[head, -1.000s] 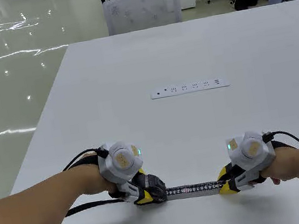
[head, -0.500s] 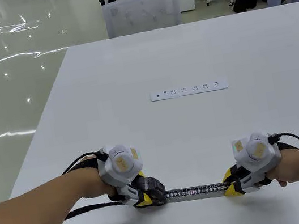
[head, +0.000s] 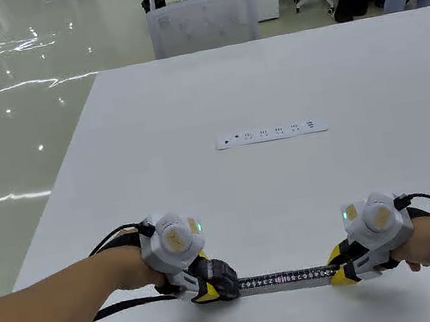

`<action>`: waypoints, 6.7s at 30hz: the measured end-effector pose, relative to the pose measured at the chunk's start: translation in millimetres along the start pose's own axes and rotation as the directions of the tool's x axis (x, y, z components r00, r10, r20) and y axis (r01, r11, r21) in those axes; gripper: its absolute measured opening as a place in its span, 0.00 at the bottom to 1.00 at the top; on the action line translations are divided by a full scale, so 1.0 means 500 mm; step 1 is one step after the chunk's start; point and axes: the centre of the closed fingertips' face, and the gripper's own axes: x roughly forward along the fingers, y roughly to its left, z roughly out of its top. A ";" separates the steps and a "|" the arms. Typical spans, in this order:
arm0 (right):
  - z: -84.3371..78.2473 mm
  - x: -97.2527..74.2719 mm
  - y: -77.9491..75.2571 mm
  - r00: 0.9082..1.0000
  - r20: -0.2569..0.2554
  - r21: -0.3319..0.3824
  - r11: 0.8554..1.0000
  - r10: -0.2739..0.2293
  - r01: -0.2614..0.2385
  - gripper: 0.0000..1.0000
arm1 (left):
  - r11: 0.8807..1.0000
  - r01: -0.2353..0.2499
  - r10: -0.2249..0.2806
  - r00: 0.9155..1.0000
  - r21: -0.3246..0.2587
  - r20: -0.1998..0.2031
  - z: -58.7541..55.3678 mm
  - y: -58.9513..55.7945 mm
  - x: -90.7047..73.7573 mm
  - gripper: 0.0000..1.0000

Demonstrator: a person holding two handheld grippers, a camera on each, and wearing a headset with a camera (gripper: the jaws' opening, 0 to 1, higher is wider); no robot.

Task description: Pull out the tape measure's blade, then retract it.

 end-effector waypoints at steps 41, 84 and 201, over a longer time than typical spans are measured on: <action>-0.060 -0.045 -0.016 1.000 -0.028 0.021 1.000 -0.008 0.009 0.13 | 1.000 -0.004 0.004 1.000 -0.005 0.001 0.001 -0.001 0.001 0.32; -0.087 -0.067 -0.028 0.999 -0.043 0.039 0.999 -0.021 0.023 0.13 | 1.000 -0.006 0.006 1.000 -0.019 0.006 0.000 0.005 0.000 0.32; -0.153 -0.302 0.165 0.789 0.133 0.527 0.717 -0.600 0.457 1.00 | 0.705 -0.266 0.563 0.773 -0.657 0.291 -0.158 -0.093 -0.239 1.00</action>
